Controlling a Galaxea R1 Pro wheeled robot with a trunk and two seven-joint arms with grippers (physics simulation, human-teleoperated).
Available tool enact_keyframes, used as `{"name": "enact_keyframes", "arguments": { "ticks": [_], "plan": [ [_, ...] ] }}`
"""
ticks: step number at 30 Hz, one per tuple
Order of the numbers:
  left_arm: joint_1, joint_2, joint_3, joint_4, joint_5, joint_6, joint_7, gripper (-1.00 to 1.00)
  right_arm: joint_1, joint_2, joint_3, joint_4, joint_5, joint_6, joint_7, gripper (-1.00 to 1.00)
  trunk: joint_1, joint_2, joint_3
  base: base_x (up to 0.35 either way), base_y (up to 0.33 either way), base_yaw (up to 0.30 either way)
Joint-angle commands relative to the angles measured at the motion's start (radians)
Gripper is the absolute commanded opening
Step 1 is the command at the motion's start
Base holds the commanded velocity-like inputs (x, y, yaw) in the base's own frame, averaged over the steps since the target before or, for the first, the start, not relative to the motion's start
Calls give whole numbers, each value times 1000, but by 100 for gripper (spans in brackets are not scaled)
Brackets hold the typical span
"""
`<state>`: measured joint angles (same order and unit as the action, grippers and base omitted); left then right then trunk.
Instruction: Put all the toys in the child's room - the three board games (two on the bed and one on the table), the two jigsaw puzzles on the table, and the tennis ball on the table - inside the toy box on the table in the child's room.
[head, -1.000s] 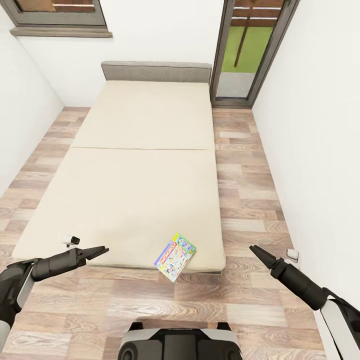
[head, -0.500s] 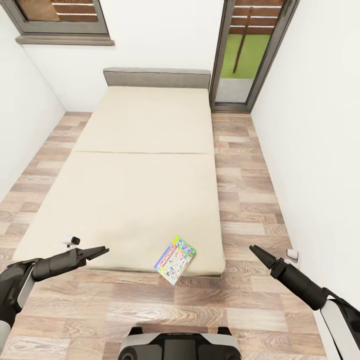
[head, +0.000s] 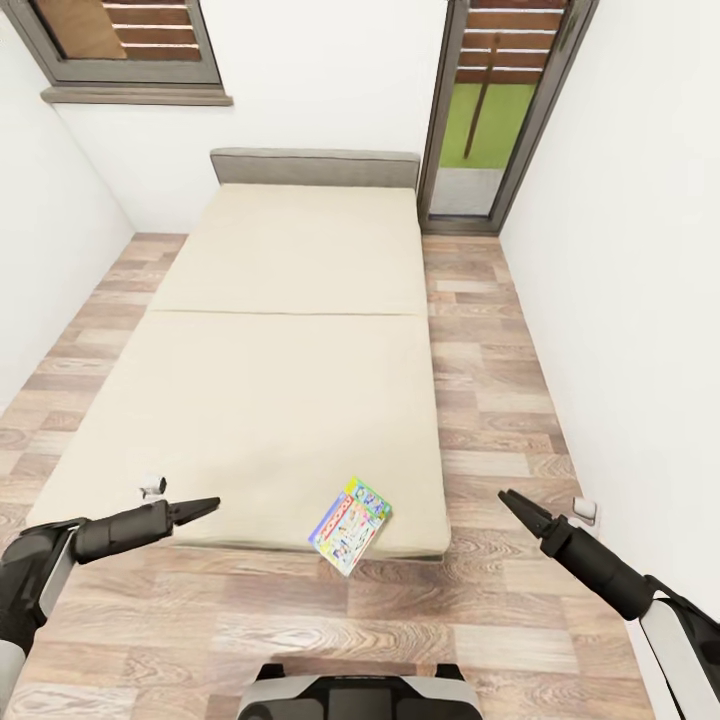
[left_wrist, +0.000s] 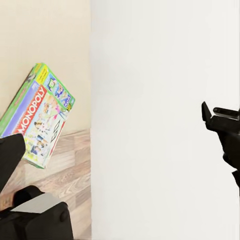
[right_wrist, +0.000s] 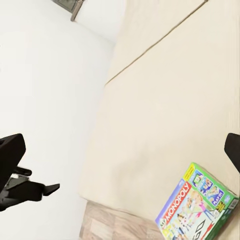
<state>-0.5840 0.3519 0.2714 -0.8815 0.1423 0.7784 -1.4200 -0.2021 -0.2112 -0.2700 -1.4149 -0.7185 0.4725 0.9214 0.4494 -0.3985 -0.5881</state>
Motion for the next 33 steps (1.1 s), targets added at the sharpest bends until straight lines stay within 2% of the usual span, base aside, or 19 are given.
{"name": "enact_keyframes", "arguments": {
  "ticks": [1,11,21,30,33],
  "plan": [
    [0,-3,0,0,1,11,12,100,0,0,0,0,-7,6,1,100,1,-1,1,0,0,0],
    [0,-37,0,2,-1,14,120,100,0,2,3,0,-9,-1,1,100,1,-1,17,0,0,0],
    [0,-71,0,3,-1,20,206,100,0,35,3,49,-11,-41,6,100,1,-1,34,0,0,0],
    [0,-79,0,5,-1,22,253,100,0,33,4,74,-11,-73,18,100,1,-1,49,0,0,0],
    [0,-80,0,6,-1,22,259,100,0,35,3,75,-11,-75,19,100,12,-22,44,0,0,0]
  ]
}}
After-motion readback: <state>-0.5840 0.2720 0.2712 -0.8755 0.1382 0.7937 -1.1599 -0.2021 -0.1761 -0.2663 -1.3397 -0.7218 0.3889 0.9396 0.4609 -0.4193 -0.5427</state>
